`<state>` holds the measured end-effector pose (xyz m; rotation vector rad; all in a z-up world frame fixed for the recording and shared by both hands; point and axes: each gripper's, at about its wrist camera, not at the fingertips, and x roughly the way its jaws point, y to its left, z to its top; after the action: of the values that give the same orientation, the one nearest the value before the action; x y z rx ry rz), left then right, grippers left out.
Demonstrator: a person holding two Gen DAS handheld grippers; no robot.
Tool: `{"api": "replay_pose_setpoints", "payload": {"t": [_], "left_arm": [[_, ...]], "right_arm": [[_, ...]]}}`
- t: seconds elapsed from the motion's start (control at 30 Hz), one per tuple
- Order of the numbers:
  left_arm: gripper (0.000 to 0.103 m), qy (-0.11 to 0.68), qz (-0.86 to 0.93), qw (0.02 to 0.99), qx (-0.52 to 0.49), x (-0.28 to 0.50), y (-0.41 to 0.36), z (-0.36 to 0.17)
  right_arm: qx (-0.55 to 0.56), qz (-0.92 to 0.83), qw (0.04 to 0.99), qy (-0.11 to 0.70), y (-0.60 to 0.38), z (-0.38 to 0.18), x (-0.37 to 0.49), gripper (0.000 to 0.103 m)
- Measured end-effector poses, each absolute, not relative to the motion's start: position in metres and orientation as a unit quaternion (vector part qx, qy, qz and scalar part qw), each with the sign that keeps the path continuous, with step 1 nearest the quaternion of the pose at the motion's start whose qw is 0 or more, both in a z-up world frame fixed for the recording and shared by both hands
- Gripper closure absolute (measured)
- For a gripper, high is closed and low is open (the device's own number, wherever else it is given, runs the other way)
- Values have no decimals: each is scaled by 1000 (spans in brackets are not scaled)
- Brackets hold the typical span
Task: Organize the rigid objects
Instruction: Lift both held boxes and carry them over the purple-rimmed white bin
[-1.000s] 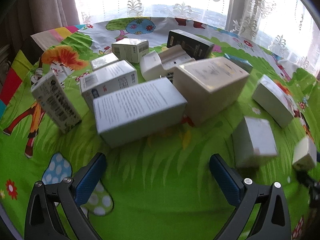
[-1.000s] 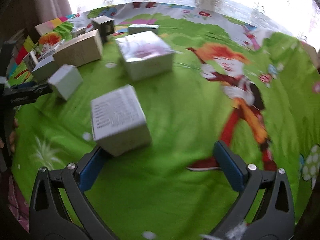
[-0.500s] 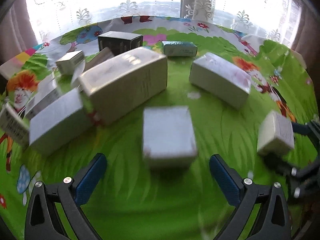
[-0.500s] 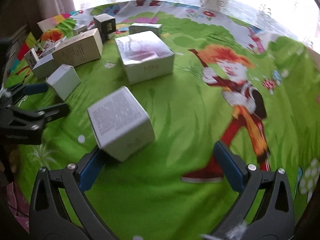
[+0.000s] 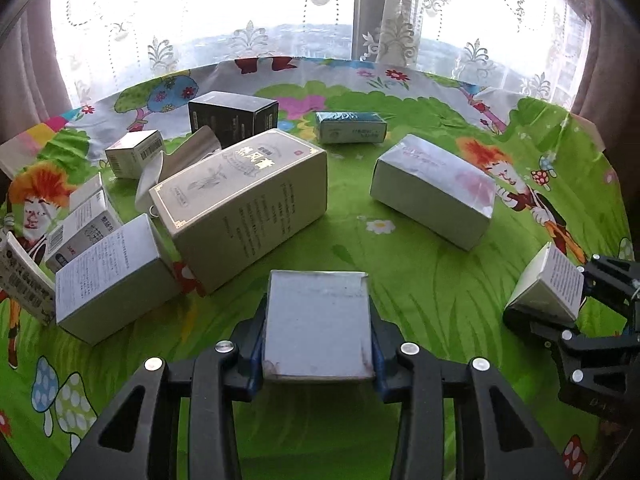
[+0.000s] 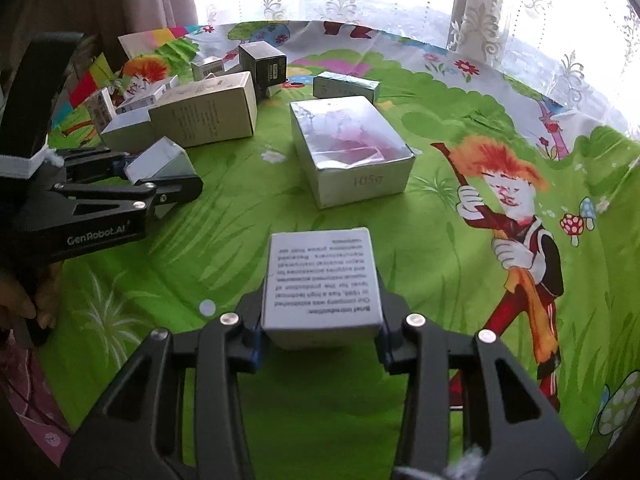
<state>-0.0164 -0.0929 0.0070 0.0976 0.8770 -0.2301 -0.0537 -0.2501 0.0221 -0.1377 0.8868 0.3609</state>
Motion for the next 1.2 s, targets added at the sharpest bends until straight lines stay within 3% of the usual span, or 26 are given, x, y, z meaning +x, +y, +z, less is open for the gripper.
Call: {"api": "replay_pose_setpoints", "payload": {"t": [0.3,0.4,0.5,0.63,0.77,0.83,1.2], "left_arm": [[62,424,-103,898,52,-19,-91,8],[62,416,-100,904,26,-35,-85,14],[62,351,-84,932,38,-63,-87,44],[62,202,-69,977,23,-113,-78,113],[62,62,-46,997,8,-160,-69,157],[62,36,-40,999,0,-170,-65,163],[62,40,-35,999,-9,-194,-41,172]], "right_arm": [[-71,150,890,425,-246,24,-52,58],[-73,114,916,378,-247,39,-67,58],[-2,86,946,312,-264,59,-93,58],[51,26,984,169,-279,103,-153,58],[26,-36,998,44,-278,148,-200,58],[15,-51,999,11,-276,159,-213,58],[-20,-11,1000,-3,-245,178,-236,57]]}}
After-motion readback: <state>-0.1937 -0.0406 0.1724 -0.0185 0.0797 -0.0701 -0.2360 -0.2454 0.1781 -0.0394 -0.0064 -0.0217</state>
